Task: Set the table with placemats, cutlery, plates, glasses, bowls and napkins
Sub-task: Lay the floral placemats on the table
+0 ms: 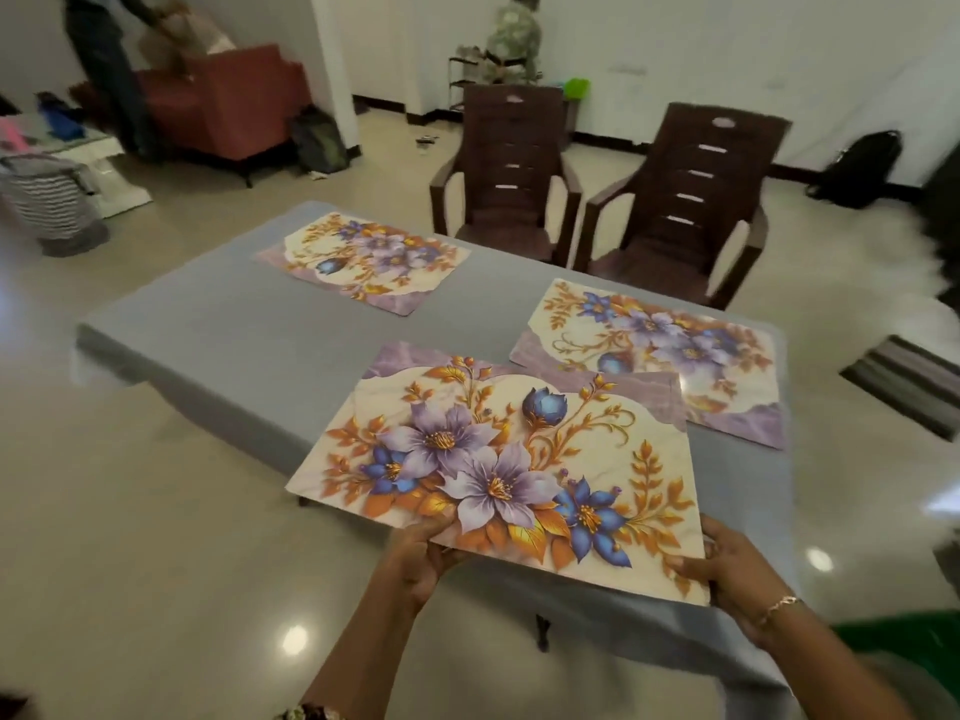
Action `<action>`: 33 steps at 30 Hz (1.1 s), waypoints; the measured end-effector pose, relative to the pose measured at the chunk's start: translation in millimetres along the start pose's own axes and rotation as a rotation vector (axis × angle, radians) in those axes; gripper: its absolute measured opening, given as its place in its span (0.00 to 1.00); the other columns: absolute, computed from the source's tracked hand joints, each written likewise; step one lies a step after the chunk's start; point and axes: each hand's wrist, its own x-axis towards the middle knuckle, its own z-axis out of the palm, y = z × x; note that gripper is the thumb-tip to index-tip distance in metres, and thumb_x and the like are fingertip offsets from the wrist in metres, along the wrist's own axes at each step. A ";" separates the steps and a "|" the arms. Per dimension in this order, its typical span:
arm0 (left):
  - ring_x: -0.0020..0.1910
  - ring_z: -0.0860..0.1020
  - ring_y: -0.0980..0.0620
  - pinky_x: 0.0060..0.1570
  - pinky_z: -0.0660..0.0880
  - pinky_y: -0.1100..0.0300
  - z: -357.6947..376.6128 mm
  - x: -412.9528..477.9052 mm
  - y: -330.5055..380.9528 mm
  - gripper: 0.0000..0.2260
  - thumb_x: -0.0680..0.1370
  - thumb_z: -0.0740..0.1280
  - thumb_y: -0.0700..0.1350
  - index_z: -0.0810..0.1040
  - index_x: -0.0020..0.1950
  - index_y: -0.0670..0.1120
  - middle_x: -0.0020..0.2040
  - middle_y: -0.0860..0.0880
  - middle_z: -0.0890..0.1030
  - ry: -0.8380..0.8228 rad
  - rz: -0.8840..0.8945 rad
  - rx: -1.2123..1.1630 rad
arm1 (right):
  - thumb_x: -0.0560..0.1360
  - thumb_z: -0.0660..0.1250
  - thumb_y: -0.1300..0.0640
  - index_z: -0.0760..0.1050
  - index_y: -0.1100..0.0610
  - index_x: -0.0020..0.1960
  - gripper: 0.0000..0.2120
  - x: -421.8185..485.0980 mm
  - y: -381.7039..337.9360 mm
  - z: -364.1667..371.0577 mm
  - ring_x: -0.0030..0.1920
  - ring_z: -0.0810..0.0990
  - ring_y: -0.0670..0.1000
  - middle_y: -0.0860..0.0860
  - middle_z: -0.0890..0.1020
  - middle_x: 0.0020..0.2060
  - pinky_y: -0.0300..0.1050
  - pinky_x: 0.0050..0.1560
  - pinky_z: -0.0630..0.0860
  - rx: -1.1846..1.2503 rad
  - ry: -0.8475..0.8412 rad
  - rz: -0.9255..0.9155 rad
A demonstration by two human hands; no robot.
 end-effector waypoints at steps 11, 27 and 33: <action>0.32 0.83 0.48 0.32 0.80 0.56 21.2 37.6 -6.7 0.07 0.76 0.62 0.32 0.75 0.53 0.38 0.35 0.46 0.84 -0.081 -0.184 0.072 | 0.76 0.61 0.71 0.70 0.59 0.56 0.12 -7.5 27.0 -21.9 0.47 0.76 0.55 0.55 0.78 0.43 0.49 0.44 0.75 -0.069 0.310 0.088; 0.35 0.74 0.47 0.20 0.75 0.64 -10.9 89.0 79.0 0.04 0.77 0.64 0.34 0.75 0.44 0.41 0.38 0.43 0.76 0.278 0.105 0.307 | 0.74 0.64 0.69 0.65 0.57 0.56 0.15 14.8 43.4 -14.4 0.55 0.72 0.58 0.58 0.74 0.53 0.57 0.58 0.73 -0.277 0.361 0.215; 0.35 0.75 0.46 0.34 0.74 0.60 -26.6 100.0 88.3 0.08 0.74 0.67 0.32 0.74 0.52 0.36 0.42 0.40 0.78 0.226 0.098 0.582 | 0.76 0.64 0.64 0.71 0.63 0.54 0.08 21.9 41.5 -16.7 0.48 0.75 0.59 0.63 0.78 0.51 0.51 0.49 0.71 -0.270 0.461 0.181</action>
